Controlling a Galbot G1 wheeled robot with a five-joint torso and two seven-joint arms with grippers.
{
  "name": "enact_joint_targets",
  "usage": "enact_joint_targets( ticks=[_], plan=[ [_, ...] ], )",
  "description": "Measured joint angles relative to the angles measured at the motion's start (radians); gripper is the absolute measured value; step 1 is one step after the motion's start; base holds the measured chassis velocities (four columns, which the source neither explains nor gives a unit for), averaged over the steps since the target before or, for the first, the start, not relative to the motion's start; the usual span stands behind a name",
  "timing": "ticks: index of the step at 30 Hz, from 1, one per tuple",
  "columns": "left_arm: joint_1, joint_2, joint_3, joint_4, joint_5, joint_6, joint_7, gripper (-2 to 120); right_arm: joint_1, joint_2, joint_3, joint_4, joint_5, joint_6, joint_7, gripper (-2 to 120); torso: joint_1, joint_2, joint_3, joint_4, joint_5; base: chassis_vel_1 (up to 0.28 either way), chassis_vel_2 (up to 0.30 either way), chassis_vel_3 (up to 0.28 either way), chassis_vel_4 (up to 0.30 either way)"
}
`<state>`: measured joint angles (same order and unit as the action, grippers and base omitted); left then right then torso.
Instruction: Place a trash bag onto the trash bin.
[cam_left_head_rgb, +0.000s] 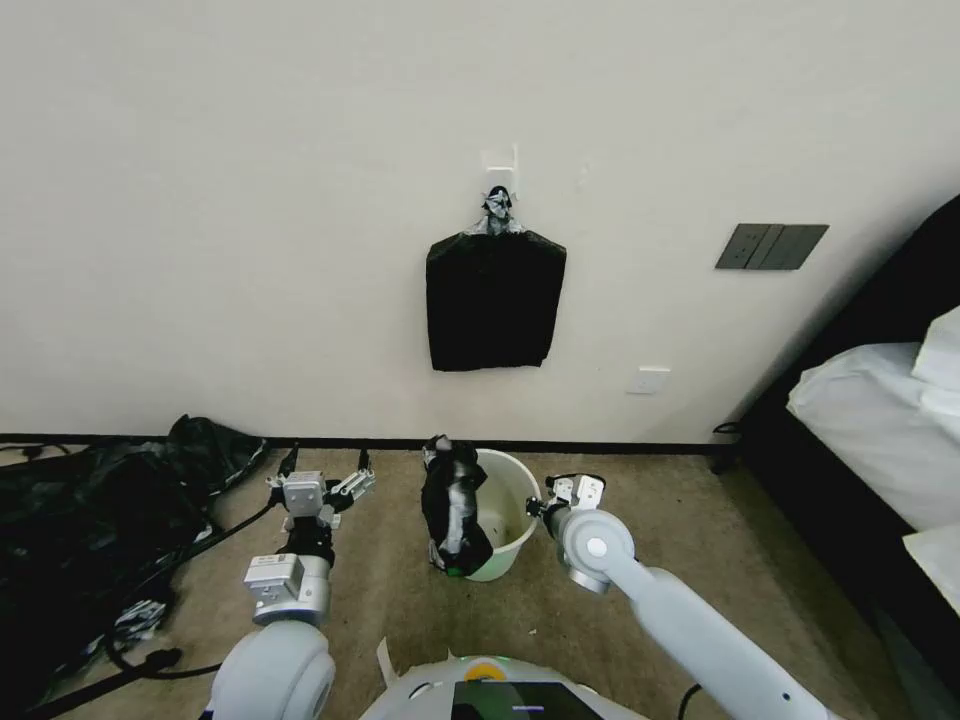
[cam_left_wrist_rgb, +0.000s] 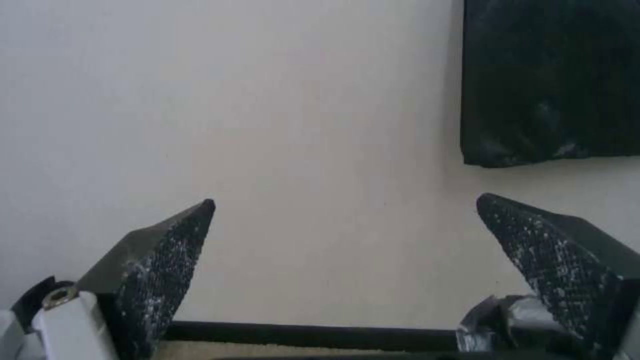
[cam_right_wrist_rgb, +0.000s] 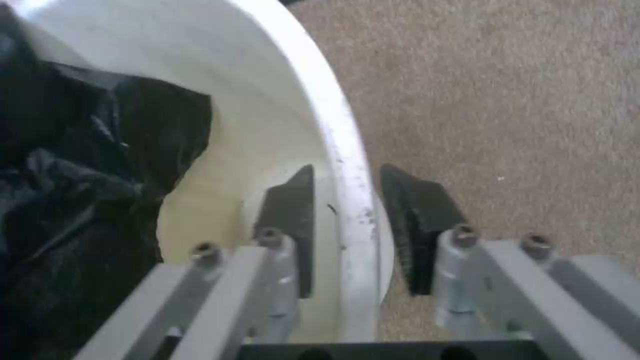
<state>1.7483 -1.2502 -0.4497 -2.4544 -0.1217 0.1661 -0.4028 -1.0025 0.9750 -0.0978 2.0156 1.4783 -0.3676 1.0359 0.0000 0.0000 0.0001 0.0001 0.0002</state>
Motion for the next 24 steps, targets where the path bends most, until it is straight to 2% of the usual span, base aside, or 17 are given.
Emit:
enact_joint_targets(
  ticks=[4,7,8,11,15,18,24],
  plan=[
    [-0.001,0.000,0.000,0.000,0.000,0.000,0.000,100,0.001,-0.005,0.004,0.017,-0.002,0.000,0.002,37,0.000,0.000,0.000,-0.0001,0.0001,0.000,0.000,0.000,0.000],
    [-0.006,0.002,-0.003,0.002,-0.014,0.001,0.000,100,0.002,-0.018,0.012,0.079,-0.009,-0.003,0.012,55,0.000,0.000,0.000,-0.0001,-0.0002,0.000,0.000,0.000,0.000],
    [-0.006,0.002,-0.003,0.002,-0.014,0.001,0.000,100,0.002,-0.018,0.012,0.079,-0.009,-0.003,0.012,55,0.000,0.000,0.000,-0.0001,-0.0002,0.000,0.000,0.000,0.000],
    [-0.012,0.005,-0.013,0.010,-0.028,0.003,-0.002,100,-0.001,-0.028,0.017,0.157,-0.034,-0.006,0.021,70,0.000,0.000,0.000,-0.0002,-0.0002,0.000,0.000,0.000,0.000],
    [-0.014,0.007,-0.029,0.021,-0.040,0.004,-0.002,100,0.005,-0.037,0.025,0.214,-0.039,-0.012,0.017,79,0.000,0.000,0.000,-0.0003,-0.0002,0.000,0.000,0.000,0.000],
    [-0.018,0.009,-0.058,0.038,-0.048,0.004,-0.002,100,0.052,-0.044,0.021,0.280,-0.040,-0.027,-0.043,93,0.000,0.000,0.000,-0.0002,-0.0003,0.000,0.000,0.000,0.000],
    [-0.025,0.007,-0.068,0.050,-0.047,0.004,-0.001,100,0.122,-0.020,-0.041,0.300,-0.048,-0.090,-0.148,100,0.000,0.000,0.000,-0.0001,-0.0003,0.000,0.000,0.000,0.000]
  ],
)
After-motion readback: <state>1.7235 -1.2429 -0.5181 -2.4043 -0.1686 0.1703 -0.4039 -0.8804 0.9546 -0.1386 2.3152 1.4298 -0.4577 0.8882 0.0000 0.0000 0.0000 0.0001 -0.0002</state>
